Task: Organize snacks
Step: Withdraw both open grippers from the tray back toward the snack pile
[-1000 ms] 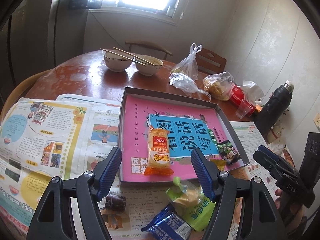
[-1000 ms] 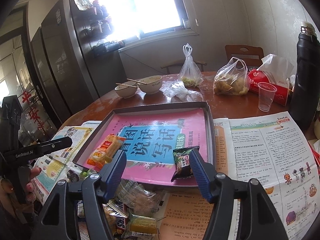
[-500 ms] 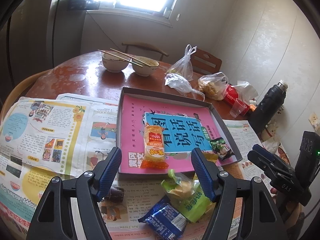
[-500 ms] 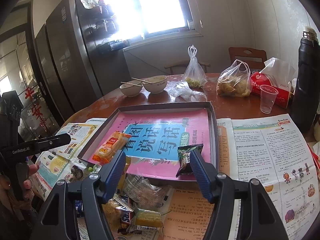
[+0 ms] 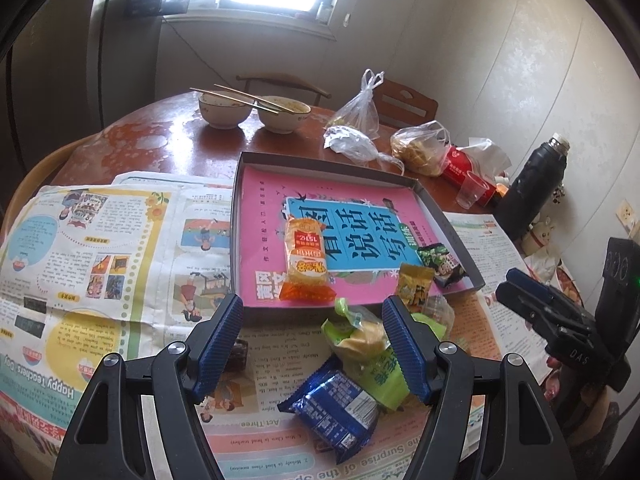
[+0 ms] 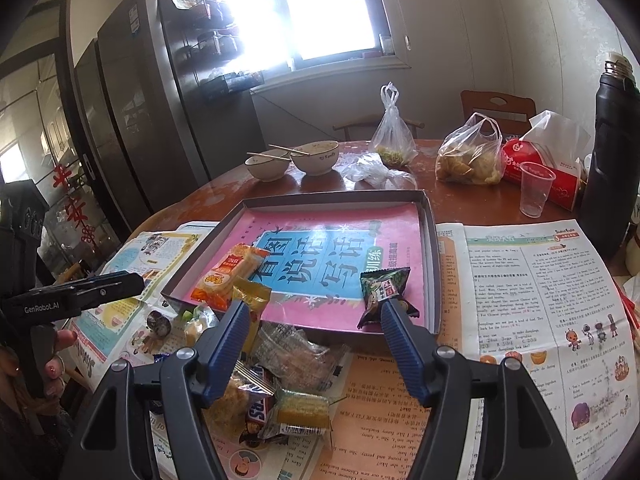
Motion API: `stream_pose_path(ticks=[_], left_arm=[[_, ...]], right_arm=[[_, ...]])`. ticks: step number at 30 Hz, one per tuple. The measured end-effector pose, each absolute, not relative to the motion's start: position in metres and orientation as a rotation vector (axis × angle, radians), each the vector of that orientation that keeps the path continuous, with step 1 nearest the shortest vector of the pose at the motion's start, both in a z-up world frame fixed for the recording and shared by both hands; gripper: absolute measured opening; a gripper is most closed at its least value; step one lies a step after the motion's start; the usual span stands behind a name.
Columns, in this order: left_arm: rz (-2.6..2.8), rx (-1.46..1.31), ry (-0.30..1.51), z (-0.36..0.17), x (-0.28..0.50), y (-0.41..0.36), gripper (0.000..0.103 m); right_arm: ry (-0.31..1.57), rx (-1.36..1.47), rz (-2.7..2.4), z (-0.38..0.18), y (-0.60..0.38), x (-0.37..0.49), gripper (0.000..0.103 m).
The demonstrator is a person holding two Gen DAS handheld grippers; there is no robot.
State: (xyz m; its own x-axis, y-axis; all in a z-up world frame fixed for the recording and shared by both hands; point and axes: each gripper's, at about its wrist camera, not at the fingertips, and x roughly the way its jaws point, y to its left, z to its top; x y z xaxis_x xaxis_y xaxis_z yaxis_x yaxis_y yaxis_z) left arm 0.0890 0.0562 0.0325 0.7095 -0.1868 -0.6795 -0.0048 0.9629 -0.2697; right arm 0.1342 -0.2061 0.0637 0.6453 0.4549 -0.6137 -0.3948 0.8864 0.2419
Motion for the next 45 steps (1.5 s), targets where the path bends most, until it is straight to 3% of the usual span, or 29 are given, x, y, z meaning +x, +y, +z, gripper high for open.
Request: stream_pose_path(ticks=[45], left_arm=[[-0.308,0.033,0.85,-0.01,0.062,0.015,0.074]], right_arm=[[0.823,0.067,0.493,0.032,-0.205,0.107,0.069]])
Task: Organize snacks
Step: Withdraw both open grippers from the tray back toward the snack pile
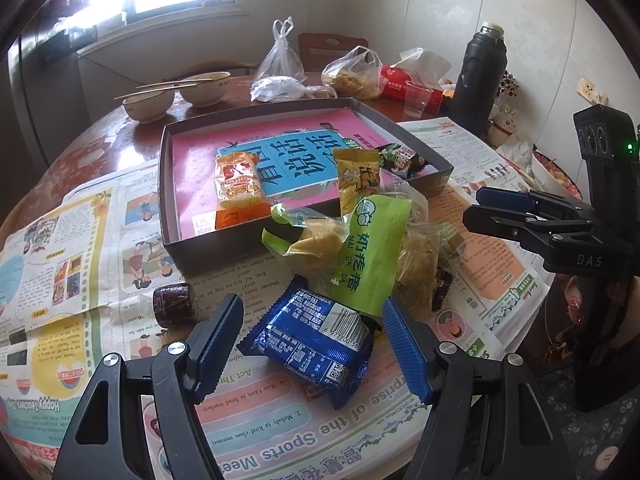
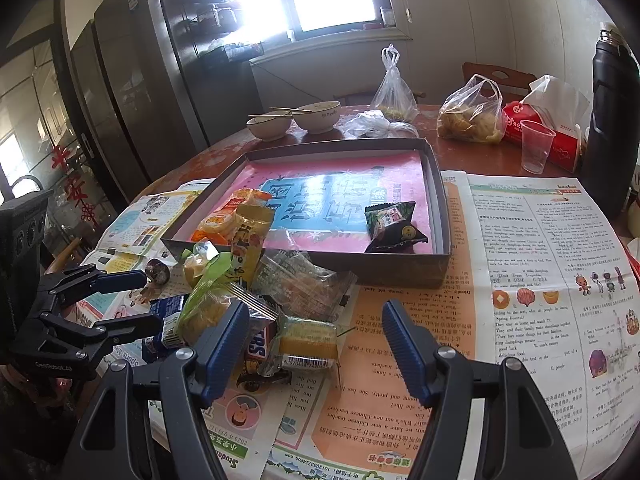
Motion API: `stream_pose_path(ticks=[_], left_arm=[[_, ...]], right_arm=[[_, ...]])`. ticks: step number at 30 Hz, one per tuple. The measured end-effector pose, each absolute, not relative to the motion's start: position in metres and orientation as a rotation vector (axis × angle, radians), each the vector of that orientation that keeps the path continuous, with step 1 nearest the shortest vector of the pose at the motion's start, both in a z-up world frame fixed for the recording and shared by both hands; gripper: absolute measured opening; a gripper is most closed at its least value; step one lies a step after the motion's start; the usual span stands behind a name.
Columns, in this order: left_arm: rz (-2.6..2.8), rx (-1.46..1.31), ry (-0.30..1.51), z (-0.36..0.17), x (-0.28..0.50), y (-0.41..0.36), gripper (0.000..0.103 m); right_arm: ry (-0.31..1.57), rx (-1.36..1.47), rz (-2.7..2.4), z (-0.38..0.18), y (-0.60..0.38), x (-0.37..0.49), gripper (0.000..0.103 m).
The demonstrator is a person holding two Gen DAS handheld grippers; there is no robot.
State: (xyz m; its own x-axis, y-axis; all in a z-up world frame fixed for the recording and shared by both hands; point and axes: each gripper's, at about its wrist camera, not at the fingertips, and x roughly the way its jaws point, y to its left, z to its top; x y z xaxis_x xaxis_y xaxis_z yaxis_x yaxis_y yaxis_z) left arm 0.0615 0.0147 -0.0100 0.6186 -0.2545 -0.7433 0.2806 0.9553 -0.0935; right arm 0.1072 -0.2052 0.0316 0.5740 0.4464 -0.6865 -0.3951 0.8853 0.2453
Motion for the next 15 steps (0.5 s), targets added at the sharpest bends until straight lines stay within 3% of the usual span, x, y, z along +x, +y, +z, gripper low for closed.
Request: stream_pose_path(ticks=[15], left_arm=[[-0.357,0.076,0.866,-0.022,0.062,0.009,0.074]], right_arm=[[0.917,0.043,0.499,0.008,-0.195,0.108,0.069]])
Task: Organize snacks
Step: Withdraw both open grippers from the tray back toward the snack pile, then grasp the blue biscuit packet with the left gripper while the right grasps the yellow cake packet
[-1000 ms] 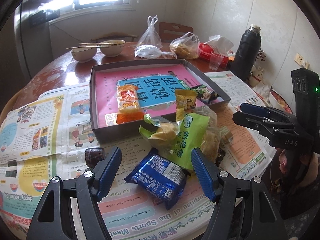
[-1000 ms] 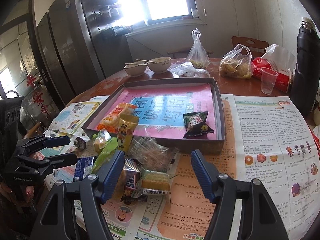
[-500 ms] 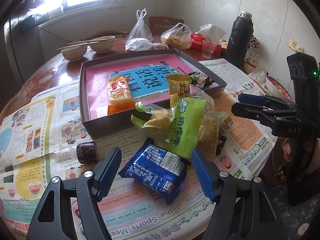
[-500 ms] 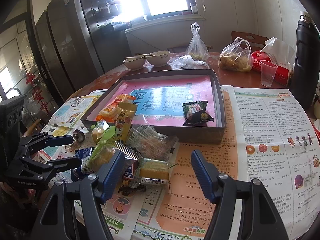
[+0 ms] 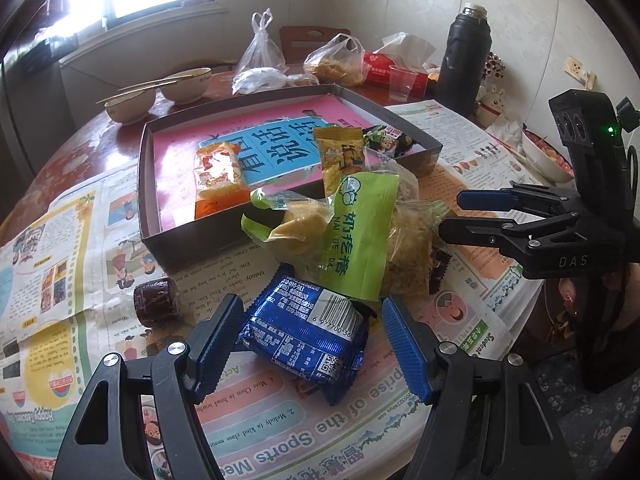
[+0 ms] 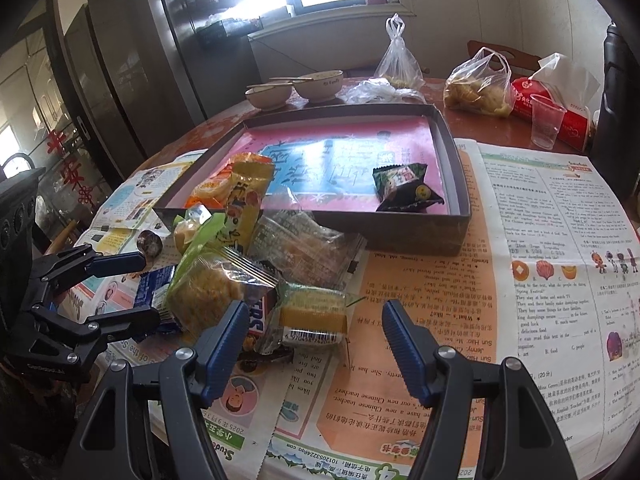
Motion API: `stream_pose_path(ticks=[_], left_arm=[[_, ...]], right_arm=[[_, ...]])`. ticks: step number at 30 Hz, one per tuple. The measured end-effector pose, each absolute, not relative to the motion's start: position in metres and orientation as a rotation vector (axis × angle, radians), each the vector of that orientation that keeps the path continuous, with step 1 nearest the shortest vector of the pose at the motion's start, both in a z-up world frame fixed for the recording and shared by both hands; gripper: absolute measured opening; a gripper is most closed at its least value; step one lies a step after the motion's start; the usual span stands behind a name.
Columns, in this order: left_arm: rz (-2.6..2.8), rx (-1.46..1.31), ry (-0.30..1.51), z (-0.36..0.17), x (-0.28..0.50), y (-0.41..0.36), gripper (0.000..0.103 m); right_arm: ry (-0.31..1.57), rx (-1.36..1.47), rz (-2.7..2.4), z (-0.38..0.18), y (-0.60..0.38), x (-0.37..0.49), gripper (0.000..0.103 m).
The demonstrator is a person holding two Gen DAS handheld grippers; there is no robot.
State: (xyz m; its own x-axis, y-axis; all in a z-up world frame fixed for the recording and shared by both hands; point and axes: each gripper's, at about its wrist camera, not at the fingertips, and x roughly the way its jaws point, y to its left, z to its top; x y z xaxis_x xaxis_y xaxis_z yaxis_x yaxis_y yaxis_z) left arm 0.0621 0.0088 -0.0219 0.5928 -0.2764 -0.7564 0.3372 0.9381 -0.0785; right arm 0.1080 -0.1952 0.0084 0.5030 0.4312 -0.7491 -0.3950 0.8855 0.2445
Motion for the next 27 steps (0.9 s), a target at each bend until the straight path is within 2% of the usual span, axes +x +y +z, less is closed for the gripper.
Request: stream_pose_path(ticks=[14,19,27], left_arm=[[-0.379,0.058,0.884,-0.035,0.073,0.012,0.074],[-0.394,0.059,0.895,-0.04,0.075,0.012,0.074],[-0.411,0.073,0.896,-0.044,0.076,0.012,0.074]], right_arm=[[0.947,0.034,0.462,-0.008,-0.196,0.117,0.068],[0.929,0.011,0.463,-0.008,-0.195,0.116,0.055],[0.915,-0.034,0.481,-0.009,-0.189,0.113,0.051]])
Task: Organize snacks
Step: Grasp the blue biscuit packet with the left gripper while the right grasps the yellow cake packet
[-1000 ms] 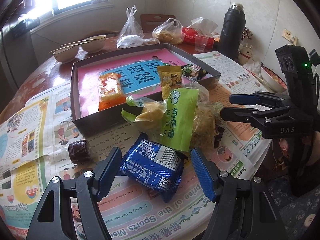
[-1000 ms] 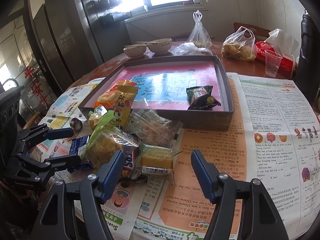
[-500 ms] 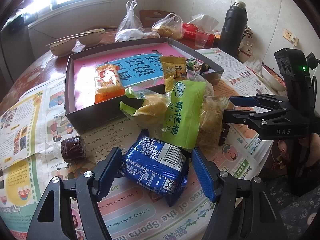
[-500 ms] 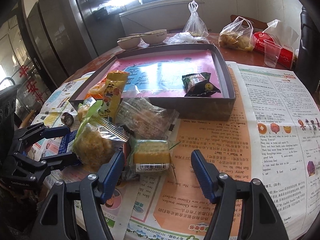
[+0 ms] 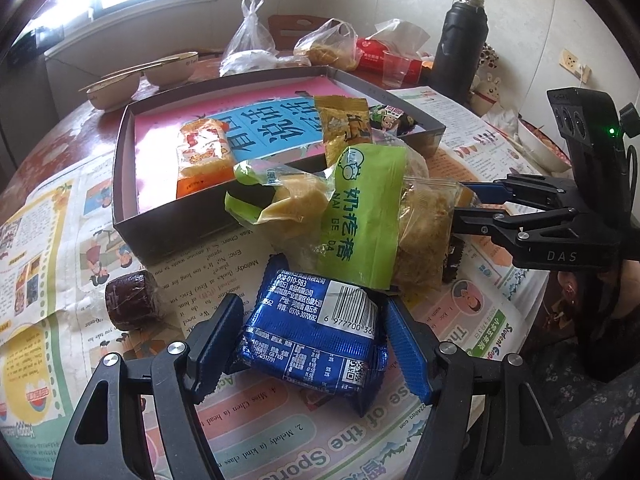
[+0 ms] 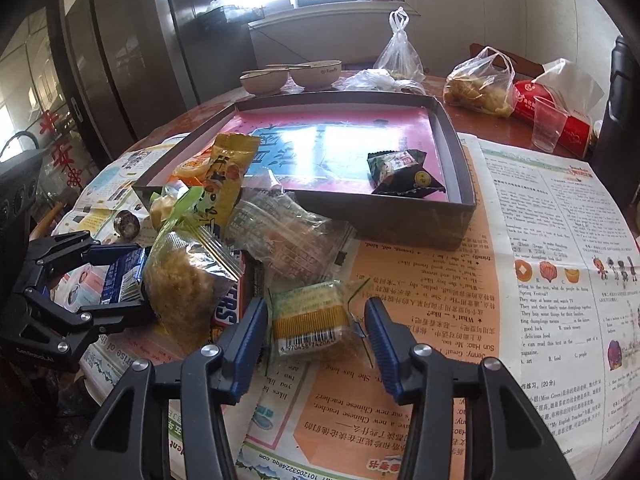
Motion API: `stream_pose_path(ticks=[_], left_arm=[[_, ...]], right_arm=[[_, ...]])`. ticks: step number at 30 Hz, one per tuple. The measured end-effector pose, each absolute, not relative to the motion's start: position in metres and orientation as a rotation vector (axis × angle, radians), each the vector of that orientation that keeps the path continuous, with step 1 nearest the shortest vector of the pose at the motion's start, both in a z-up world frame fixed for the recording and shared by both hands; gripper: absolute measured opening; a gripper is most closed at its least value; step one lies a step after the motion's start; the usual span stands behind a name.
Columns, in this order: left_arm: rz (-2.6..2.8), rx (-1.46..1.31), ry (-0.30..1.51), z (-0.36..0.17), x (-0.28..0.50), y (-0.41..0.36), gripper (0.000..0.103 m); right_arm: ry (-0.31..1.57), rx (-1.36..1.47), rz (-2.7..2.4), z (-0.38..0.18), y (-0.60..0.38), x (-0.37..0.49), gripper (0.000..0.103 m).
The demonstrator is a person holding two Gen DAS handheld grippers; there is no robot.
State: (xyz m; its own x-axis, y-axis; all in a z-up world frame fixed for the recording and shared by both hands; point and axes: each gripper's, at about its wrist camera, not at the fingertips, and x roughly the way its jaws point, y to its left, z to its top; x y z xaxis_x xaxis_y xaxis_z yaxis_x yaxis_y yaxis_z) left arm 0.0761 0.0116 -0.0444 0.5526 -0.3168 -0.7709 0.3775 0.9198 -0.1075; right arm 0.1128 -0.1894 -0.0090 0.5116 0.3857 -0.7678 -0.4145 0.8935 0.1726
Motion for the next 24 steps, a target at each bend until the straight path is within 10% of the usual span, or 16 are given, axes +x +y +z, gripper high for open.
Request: stream_pose_path(ticks=[24], left_arm=[[-0.32,0.077,0.912,-0.042,0.0704,0.0088,0.059]], right_arm=[[0.918,-0.032,0.503,-0.009,-0.1978,0.114,0.043]])
